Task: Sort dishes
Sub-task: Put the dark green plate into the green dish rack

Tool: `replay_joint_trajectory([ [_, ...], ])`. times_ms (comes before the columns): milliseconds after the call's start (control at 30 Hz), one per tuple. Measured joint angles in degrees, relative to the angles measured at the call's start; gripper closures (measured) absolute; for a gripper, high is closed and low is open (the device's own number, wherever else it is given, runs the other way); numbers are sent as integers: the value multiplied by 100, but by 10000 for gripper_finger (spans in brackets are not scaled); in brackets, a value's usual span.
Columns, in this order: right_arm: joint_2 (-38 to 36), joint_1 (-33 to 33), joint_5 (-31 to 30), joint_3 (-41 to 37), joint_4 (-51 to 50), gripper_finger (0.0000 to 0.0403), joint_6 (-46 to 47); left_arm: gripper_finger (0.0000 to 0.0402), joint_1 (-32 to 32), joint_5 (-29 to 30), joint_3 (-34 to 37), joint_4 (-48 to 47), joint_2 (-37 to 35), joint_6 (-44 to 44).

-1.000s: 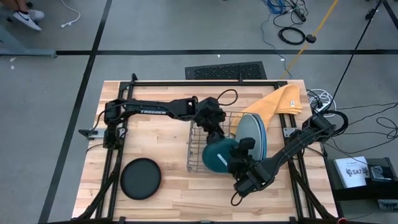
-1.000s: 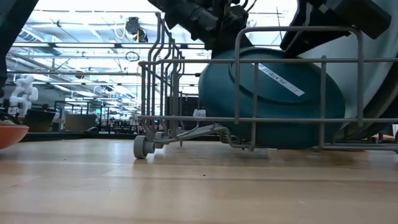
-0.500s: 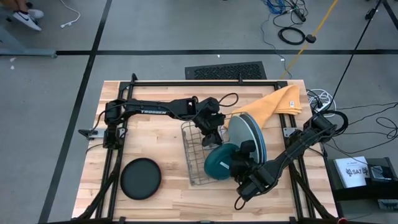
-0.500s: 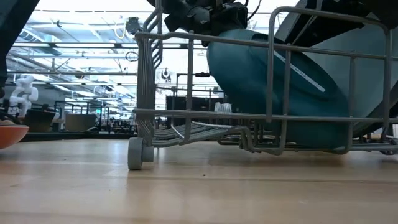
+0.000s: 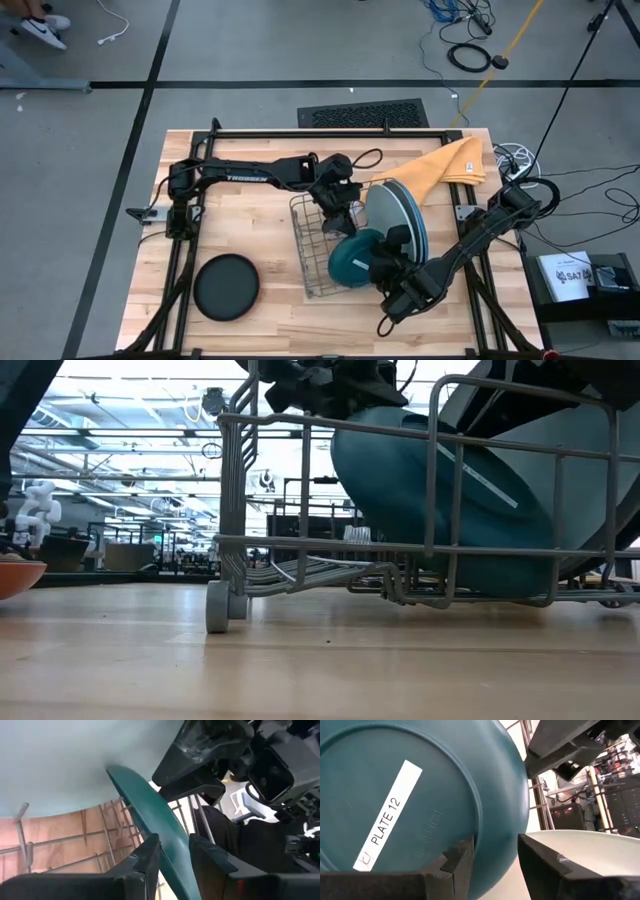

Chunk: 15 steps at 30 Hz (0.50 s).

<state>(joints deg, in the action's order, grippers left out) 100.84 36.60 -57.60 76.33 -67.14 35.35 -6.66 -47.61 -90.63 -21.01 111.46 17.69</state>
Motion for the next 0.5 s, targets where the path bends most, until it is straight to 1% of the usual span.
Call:
replay_joint_trajectory([
  [133, 0, 17, 11, 1, -6, 257, 7, 294, -30, -58, 0, 8, 4, 151],
  [233, 0, 17, -10, 1, 1, 257, 0, 287, -53, -218, 0, -65, 4, 229],
  [400, 0, 20, -53, 3, 29, 257, 15, 261, -45, -317, -1, -102, 4, 397],
  [500, 0, 20, -55, 5, 28, 257, 13, 241, -27, -134, -17, -298, 0, 387],
])
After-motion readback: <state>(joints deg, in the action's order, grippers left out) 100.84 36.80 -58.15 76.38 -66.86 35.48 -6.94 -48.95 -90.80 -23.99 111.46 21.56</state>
